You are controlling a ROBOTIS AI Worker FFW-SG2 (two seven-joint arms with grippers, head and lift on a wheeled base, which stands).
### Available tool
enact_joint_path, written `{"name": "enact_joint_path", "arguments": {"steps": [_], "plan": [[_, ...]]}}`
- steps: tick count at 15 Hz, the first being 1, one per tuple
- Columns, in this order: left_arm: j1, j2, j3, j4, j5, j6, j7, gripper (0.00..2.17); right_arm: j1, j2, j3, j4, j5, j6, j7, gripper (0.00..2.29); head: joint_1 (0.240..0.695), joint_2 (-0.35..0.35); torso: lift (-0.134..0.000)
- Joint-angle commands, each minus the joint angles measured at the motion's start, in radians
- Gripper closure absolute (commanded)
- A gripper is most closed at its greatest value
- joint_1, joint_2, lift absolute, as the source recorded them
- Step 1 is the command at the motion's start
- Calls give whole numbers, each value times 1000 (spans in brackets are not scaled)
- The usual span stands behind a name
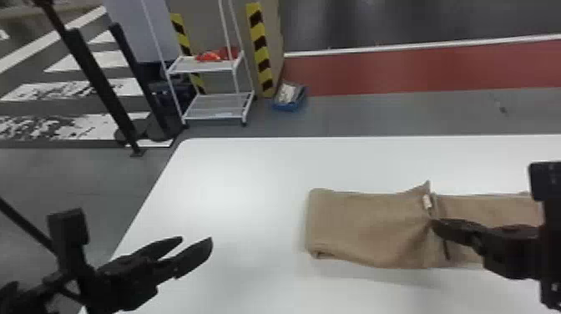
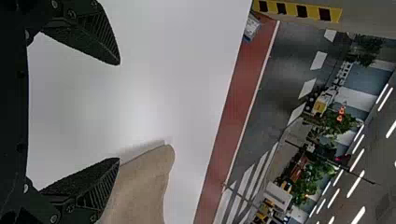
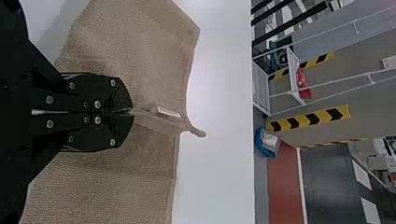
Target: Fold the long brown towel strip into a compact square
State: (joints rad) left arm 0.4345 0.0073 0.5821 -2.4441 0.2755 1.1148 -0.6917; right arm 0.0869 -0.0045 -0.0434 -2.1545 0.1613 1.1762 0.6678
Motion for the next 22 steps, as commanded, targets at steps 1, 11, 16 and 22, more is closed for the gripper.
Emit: {"name": "enact_joint_path", "arguments": {"steps": [1,11,16,22], "plan": [[6,-10,-19,-33,-32,14,11,171,-27,5,-76,-5,-58,38,4,1440,695,212,-125],[52,-10,-151,-93,-140,14,92,174,-113,5,-270,140,-206,66,45,1440,695,103,-125],[41,-10,-189,-92,-140,-2,136,174,-88,5,-368,154,-273,84,69,1440,695,57,-125],[41,-10,-219,-96,-168,1,135,174,-162,-25,-401,208,-261,121,70,1440,695,-8,-125]]}}
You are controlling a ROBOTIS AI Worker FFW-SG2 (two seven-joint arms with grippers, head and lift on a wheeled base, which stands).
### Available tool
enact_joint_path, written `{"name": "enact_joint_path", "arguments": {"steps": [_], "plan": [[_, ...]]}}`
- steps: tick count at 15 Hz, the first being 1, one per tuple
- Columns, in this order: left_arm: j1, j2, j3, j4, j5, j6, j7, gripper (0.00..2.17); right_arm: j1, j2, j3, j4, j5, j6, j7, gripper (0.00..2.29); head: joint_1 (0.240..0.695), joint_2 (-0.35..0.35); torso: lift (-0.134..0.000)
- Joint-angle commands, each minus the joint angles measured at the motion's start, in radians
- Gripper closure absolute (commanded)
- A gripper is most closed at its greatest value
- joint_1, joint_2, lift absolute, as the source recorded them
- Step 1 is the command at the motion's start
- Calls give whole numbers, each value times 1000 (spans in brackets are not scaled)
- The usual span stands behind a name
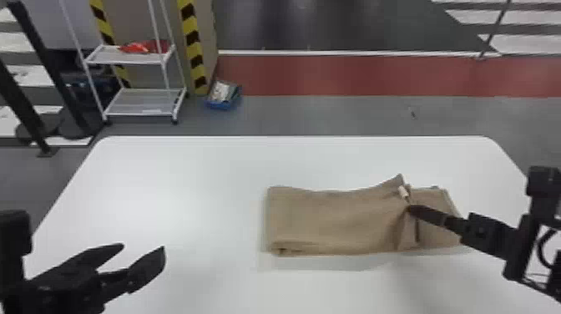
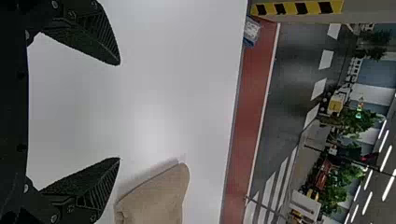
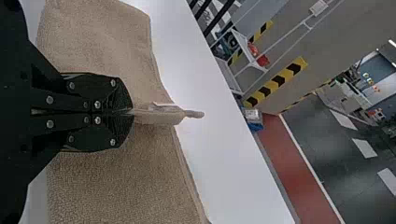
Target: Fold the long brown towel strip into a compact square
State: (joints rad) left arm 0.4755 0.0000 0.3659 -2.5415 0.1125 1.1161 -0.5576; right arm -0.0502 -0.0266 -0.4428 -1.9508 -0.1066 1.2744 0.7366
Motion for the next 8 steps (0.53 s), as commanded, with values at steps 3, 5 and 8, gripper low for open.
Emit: {"name": "enact_joint_path", "arguments": {"steps": [3,5,8], "plan": [[0,-3,5,7,-5,-3,-1,174,-31,-16,-25,3,4,44,10,1440,695,-14,-125],[0,-3,13,7,-4,0,-5,174,-2,-18,-24,4,15,17,17,1440,695,-22,-125],[-9,-3,10,7,-4,-3,-4,174,-17,-18,-65,1,-8,53,14,1440,695,-28,-125]]}}
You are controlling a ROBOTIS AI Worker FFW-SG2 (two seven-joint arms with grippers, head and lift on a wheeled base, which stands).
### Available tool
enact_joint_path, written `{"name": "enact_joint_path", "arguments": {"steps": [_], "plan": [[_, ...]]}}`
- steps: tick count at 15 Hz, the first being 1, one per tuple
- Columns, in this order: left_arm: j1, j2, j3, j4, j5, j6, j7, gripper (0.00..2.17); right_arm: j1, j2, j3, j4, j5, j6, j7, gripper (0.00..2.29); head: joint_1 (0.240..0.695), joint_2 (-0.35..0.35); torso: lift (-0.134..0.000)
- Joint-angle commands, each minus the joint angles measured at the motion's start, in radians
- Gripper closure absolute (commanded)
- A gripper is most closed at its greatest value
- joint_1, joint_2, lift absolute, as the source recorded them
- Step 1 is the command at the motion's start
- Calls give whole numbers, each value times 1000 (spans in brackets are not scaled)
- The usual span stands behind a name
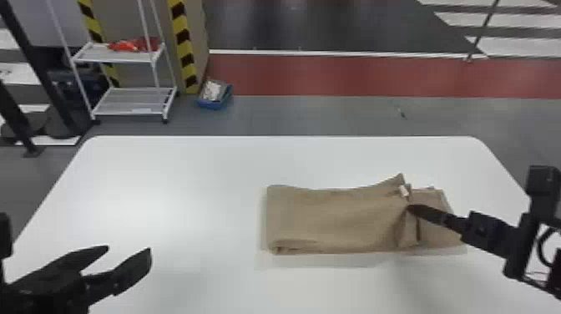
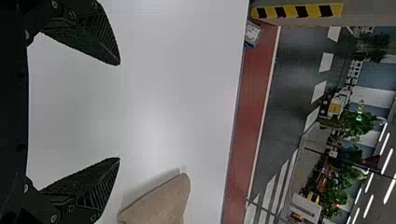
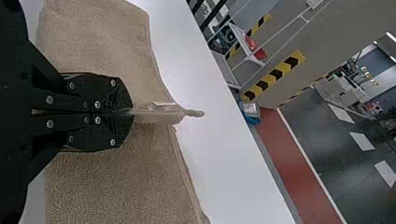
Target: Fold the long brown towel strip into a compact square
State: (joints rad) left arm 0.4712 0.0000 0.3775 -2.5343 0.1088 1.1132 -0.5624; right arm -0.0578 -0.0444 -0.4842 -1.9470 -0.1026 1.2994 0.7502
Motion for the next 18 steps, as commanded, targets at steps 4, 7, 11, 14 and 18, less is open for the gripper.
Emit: {"name": "enact_joint_path", "arguments": {"steps": [4,7,11,14,18], "plan": [[-17,-3,-2,9,-3,0,4,171,-7,-8,-65,-20,-65,62,0,1440,695,-43,-125],[-22,-3,0,17,-3,0,3,171,-14,-17,-60,-27,-68,84,3,1440,695,-51,-125],[-28,-3,0,31,-6,0,-2,171,-25,-23,-74,-30,-59,81,3,1440,695,-57,-125],[-32,-3,1,35,-6,0,-7,171,-47,-31,-70,-24,-31,102,6,1440,695,-61,-125],[-46,-3,-2,46,-9,0,-7,171,-50,-32,-111,-50,-78,176,6,1440,695,-61,-125]]}}
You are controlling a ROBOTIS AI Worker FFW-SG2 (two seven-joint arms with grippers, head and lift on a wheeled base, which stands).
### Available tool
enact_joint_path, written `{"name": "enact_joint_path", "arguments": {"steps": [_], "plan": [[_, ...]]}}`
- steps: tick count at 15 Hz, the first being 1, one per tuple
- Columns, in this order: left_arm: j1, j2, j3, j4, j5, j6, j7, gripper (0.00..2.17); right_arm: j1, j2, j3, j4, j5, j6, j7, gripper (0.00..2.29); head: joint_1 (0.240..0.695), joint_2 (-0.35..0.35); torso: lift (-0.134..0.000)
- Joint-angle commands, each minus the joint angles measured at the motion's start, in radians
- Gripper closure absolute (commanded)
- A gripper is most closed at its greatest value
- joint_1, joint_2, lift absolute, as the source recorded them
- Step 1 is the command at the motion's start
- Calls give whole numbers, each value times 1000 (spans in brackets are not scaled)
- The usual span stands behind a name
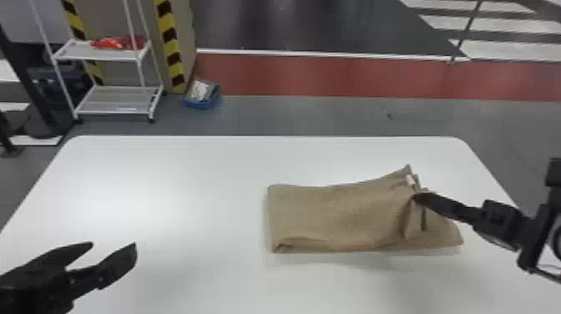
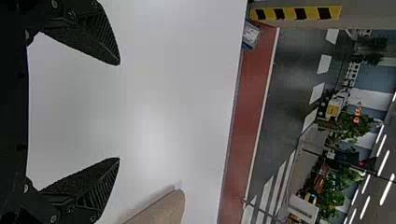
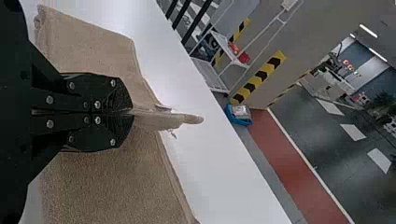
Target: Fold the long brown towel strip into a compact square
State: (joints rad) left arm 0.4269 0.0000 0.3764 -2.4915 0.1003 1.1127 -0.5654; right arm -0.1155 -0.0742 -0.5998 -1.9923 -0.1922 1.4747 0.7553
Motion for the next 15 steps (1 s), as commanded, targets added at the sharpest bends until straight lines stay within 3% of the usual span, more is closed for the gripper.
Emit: {"name": "enact_joint_path", "arguments": {"steps": [1,2,5,10,12,15], "plan": [[-2,-3,-1,6,-1,0,-4,171,25,-1,0,-5,10,-15,1,1440,695,-63,-125],[-5,-3,-2,8,-1,0,-4,171,4,-1,-35,-16,-29,25,-4,1440,695,-64,-125],[-7,-3,3,16,1,0,-11,171,-12,-12,-41,-11,11,10,-4,1440,695,-78,-125],[-8,-3,4,17,1,0,-10,171,-15,-10,-52,-22,-12,49,-7,1440,695,-96,-125],[-7,-3,7,17,1,0,-13,171,-12,-12,-52,-23,10,22,-7,1440,695,-91,-125],[-5,-3,1,17,1,-3,-13,171,-27,-42,-69,-14,16,19,-7,1440,695,-104,-125]]}}
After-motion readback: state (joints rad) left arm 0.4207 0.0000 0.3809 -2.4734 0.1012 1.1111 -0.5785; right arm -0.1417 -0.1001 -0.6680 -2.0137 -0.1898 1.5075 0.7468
